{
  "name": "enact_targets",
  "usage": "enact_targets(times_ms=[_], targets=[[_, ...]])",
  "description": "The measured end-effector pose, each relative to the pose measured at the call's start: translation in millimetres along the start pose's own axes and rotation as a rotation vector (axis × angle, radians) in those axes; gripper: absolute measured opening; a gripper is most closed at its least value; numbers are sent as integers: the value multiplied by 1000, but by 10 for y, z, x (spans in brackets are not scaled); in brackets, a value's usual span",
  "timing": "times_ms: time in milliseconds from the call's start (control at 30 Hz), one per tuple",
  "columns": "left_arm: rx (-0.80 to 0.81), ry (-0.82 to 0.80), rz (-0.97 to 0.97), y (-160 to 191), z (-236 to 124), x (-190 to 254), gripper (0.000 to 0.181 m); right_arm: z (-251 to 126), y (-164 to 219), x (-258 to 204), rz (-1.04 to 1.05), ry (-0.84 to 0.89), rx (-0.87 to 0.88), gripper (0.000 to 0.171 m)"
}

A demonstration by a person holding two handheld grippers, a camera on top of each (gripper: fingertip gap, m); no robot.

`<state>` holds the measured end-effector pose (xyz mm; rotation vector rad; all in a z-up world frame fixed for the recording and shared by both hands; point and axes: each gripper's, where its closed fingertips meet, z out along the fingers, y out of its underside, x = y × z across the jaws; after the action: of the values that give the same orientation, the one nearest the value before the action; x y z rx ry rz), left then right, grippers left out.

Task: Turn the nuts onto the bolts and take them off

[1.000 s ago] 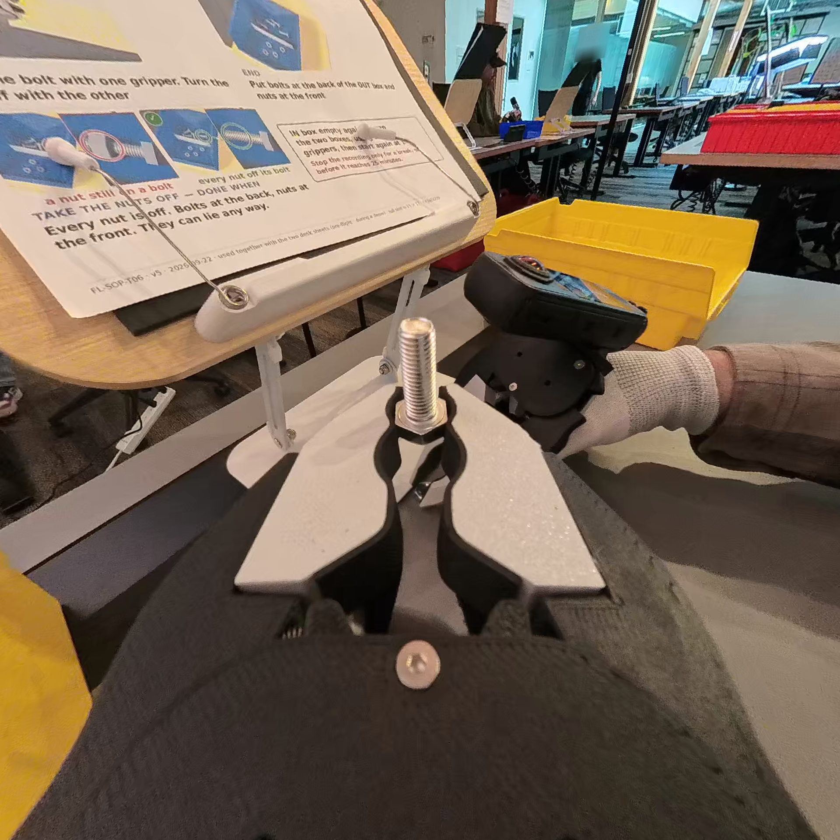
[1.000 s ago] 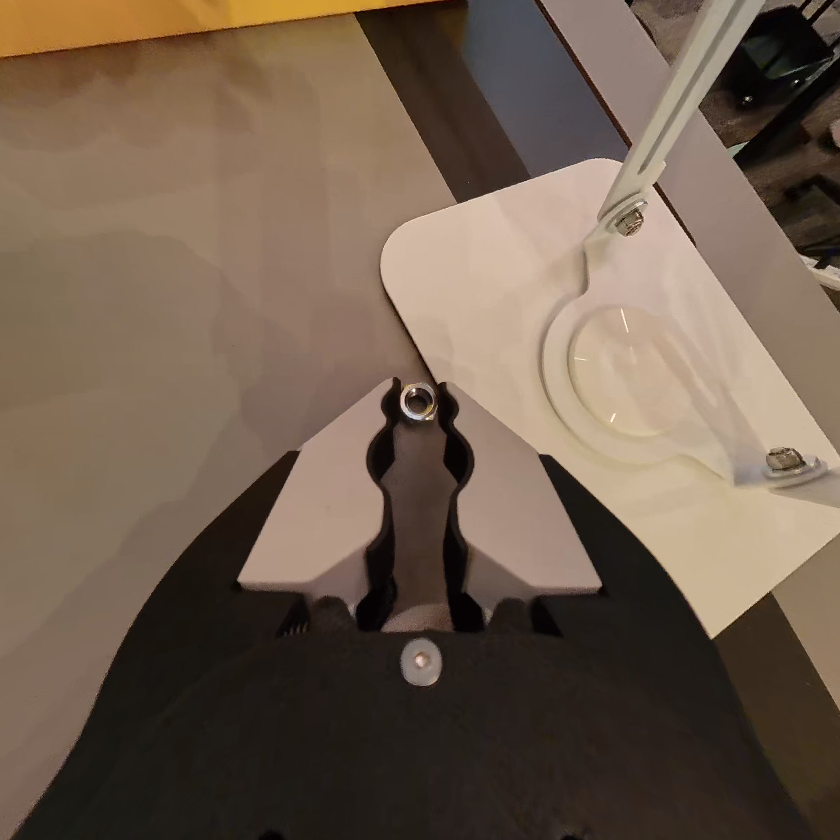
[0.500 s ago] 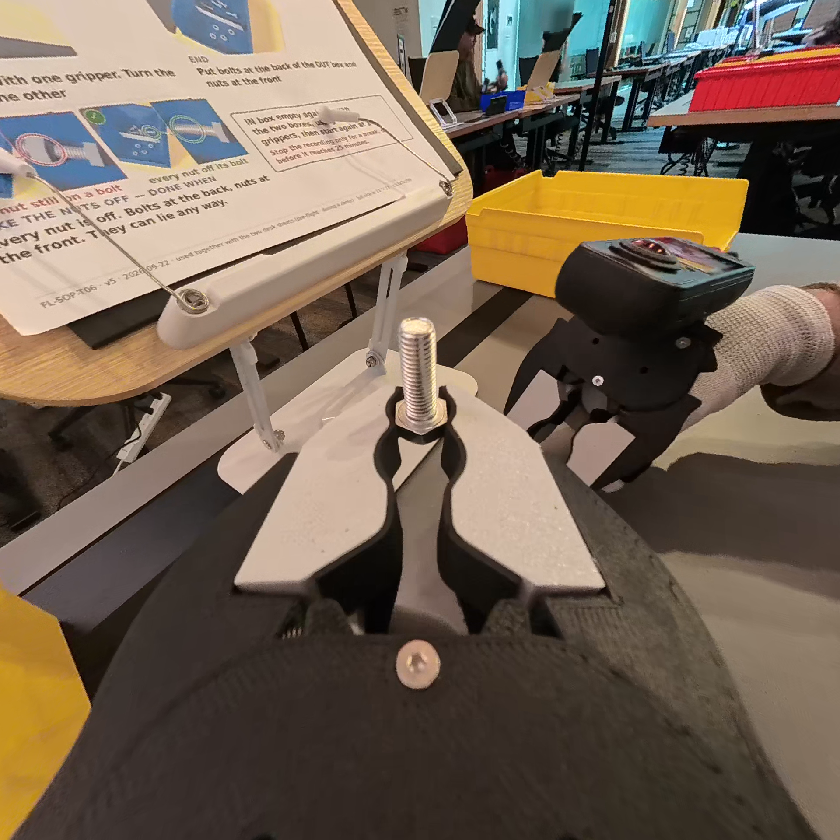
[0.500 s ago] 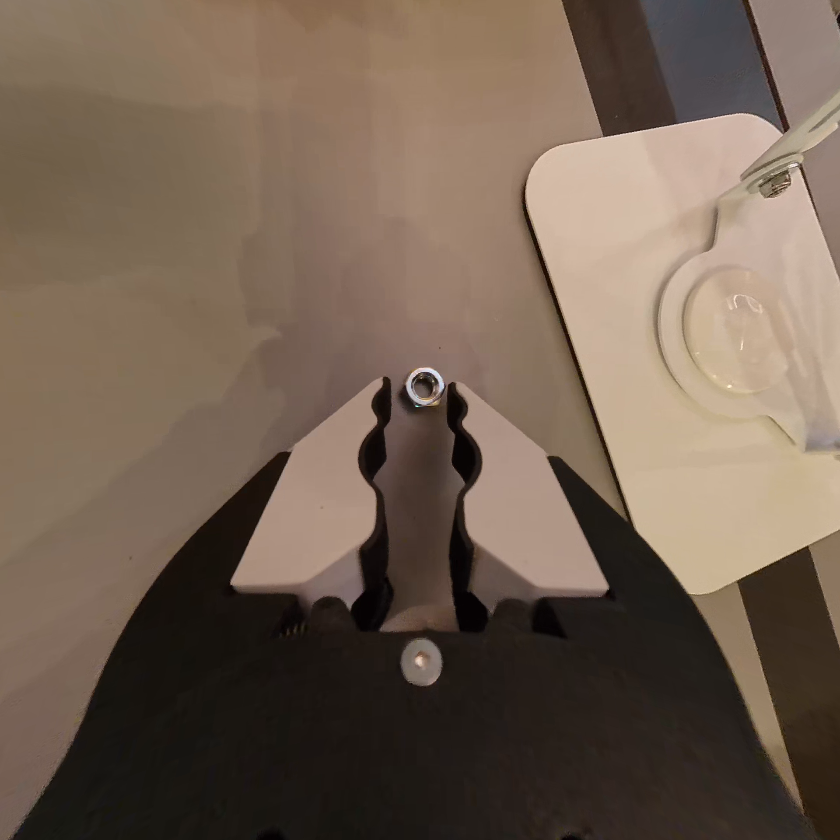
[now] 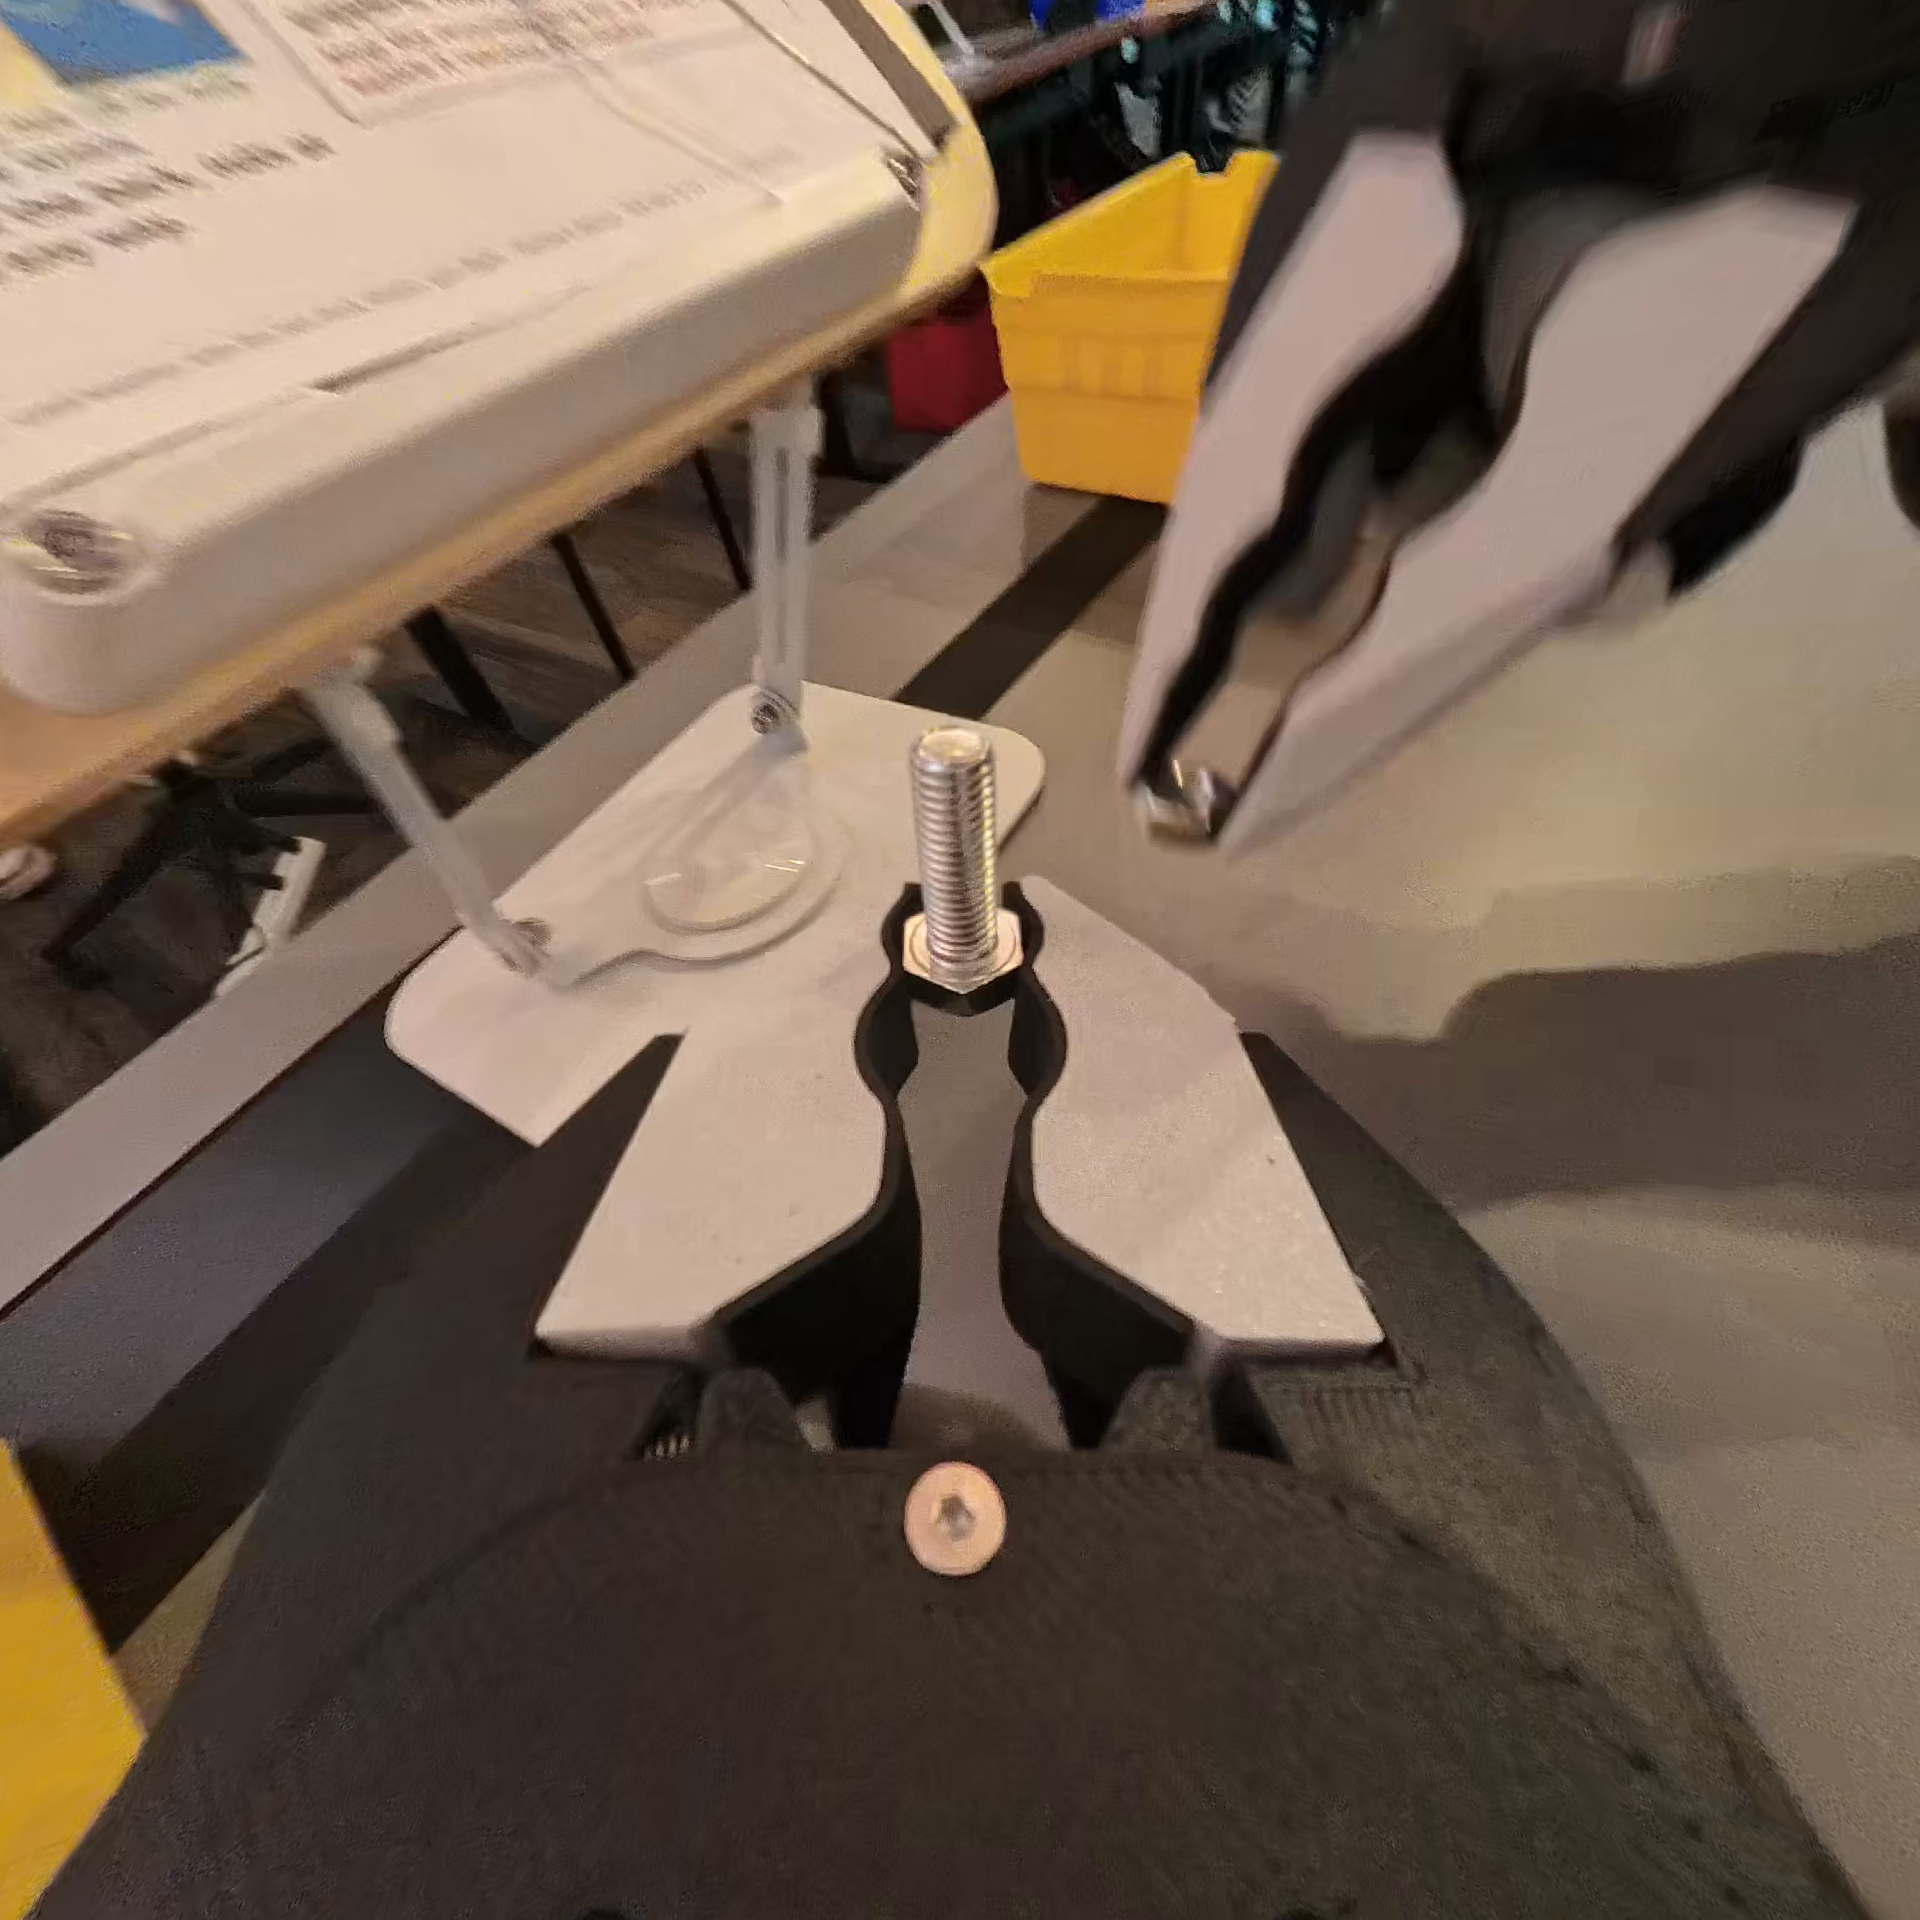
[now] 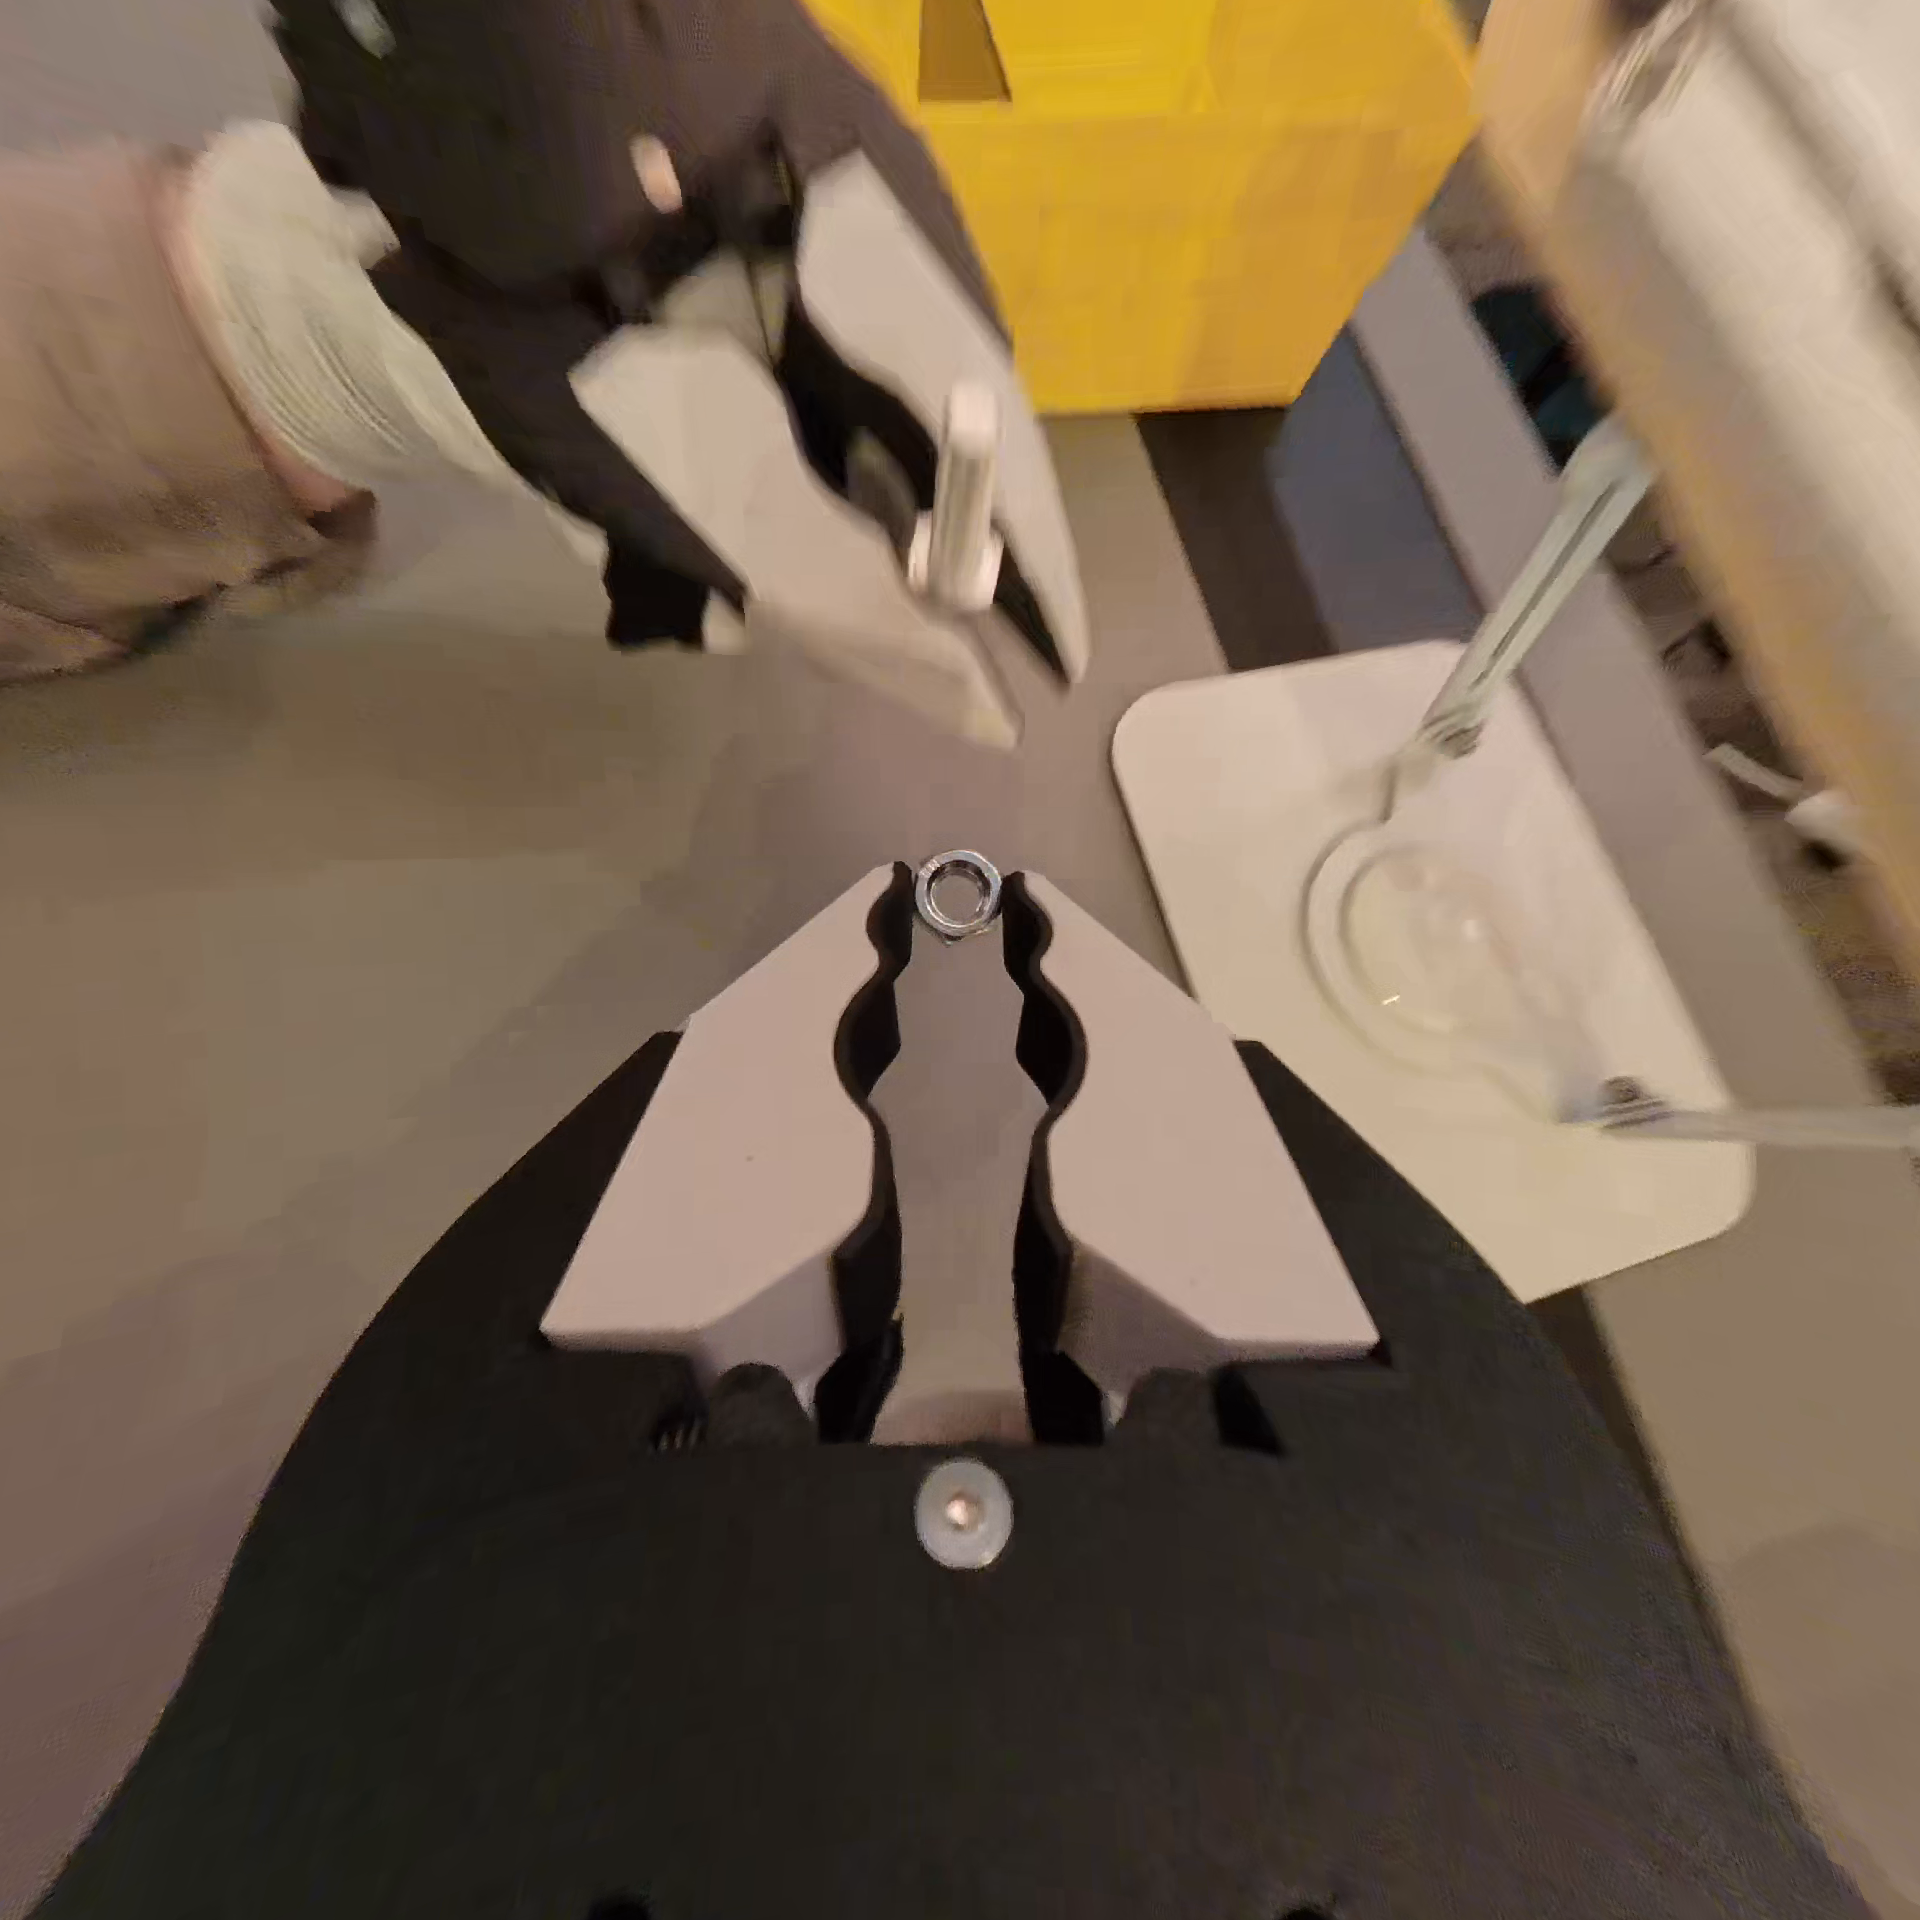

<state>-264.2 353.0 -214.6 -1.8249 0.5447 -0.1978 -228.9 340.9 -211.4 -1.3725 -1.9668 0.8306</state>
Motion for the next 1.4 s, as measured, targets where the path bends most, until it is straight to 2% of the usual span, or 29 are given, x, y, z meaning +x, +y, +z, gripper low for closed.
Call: enact_targets(times_ms=[33, 133, 300, 533, 633, 833, 1100, 1200, 1400], targets=[[-17, 37, 9, 33, 42, 84, 14, -99, -101, -12, -50, -5, 7, 16], [-63, 139, 54, 106, 138, 337, 14, -258, -356, -144, -187, -71, 37, 16], [-56, 263, 75, 81, 167, 615, 14, -247, -311, -240, -316, -159, -54, 16], [-15, 357, 67, 9, 105, 770, 14, -280, -293, -370, -366, -292, -53, 16], [7, 342, 74, -40, 105, 758, 14, -305, -326, -363, -350, -309, -41, 16], [22, 232, 80, -66, 195, 621, 14, -287, -330, -242, -216, -209, 19, 16], [-41, 51, 79, 35, 429, 457, 14, -221, -167, -22, 60, 53, -16, 16], [-92, 41, 82, 136, 506, 475, 14, -194, -42, 8, 121, 134, -46, 16], [-104, 79, 61, 168, 539, 544, 14, -201, 17, 12, 163, 183, -50, 16]])
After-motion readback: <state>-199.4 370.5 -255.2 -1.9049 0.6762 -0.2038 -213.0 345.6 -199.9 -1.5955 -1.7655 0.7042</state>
